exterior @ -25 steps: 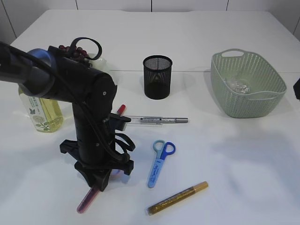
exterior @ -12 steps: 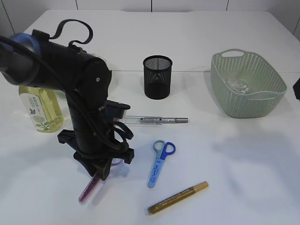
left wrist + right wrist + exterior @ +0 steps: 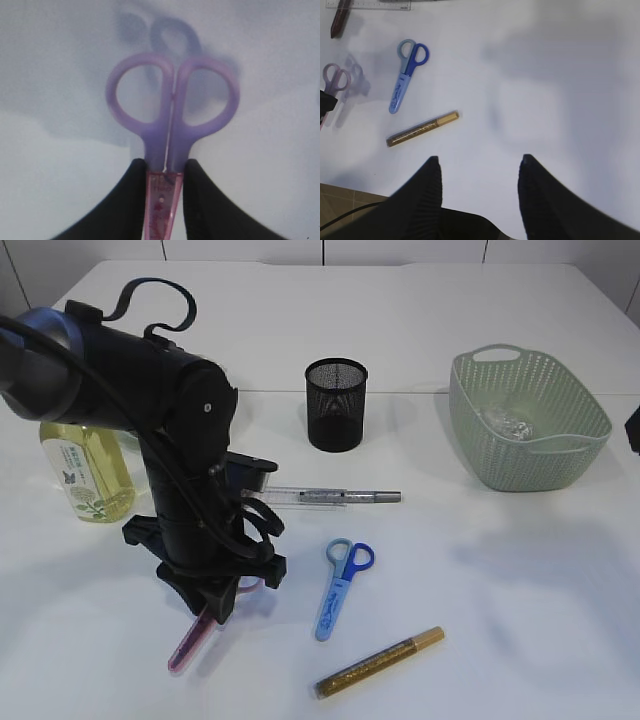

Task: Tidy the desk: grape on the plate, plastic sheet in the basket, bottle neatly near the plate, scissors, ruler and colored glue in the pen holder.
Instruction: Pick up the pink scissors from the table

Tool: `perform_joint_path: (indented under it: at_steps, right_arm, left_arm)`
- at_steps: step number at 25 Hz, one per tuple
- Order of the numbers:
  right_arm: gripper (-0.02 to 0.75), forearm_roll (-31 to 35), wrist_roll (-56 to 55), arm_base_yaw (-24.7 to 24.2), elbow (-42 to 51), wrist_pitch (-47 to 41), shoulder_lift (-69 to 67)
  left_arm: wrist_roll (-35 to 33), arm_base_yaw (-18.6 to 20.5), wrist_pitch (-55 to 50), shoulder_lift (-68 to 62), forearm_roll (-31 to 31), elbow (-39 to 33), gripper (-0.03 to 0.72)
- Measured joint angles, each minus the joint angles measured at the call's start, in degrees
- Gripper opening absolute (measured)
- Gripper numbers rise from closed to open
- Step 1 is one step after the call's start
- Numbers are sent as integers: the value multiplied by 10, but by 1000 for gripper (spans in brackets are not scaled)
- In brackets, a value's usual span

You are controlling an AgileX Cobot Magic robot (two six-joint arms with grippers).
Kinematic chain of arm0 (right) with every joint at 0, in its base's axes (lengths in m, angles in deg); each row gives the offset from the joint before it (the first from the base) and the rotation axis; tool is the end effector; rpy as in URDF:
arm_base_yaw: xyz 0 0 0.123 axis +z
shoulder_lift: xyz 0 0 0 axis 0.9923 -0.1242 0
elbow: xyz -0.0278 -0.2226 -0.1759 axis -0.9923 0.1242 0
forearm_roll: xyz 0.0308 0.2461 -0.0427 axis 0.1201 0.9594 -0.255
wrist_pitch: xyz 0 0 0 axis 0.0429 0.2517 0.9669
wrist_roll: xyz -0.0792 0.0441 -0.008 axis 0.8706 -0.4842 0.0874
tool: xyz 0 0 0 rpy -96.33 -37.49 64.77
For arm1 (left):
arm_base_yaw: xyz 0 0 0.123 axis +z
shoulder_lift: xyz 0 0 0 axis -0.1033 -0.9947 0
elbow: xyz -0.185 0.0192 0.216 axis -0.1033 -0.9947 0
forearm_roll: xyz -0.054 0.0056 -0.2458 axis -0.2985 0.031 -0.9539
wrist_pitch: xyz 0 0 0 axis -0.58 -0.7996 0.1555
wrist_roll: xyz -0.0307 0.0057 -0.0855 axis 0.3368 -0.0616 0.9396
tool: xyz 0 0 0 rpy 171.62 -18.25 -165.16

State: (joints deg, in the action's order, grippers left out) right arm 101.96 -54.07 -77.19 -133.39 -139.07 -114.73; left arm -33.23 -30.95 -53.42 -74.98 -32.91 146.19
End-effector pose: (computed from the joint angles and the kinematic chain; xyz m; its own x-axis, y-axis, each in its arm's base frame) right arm 0.2142 0.0402 0.3571 -0.9317 0.0191 -0.3627 -0.0711 0.9697 0.2338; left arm 0.2958 -0.2247 0.1371 -0.9483 0.3133 0.0507 0.3133 0.9496 -0.0090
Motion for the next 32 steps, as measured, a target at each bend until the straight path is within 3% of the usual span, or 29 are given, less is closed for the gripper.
perform_joint_path:
  at_steps: [21,32]
  right_arm:
    - [399,0,0,0,0,0,0]
    - [399,0,0,0,0,0,0]
  left_arm:
    - [0,0,6,0,0,2,159]
    - [0,0,4,0,6,89,159]
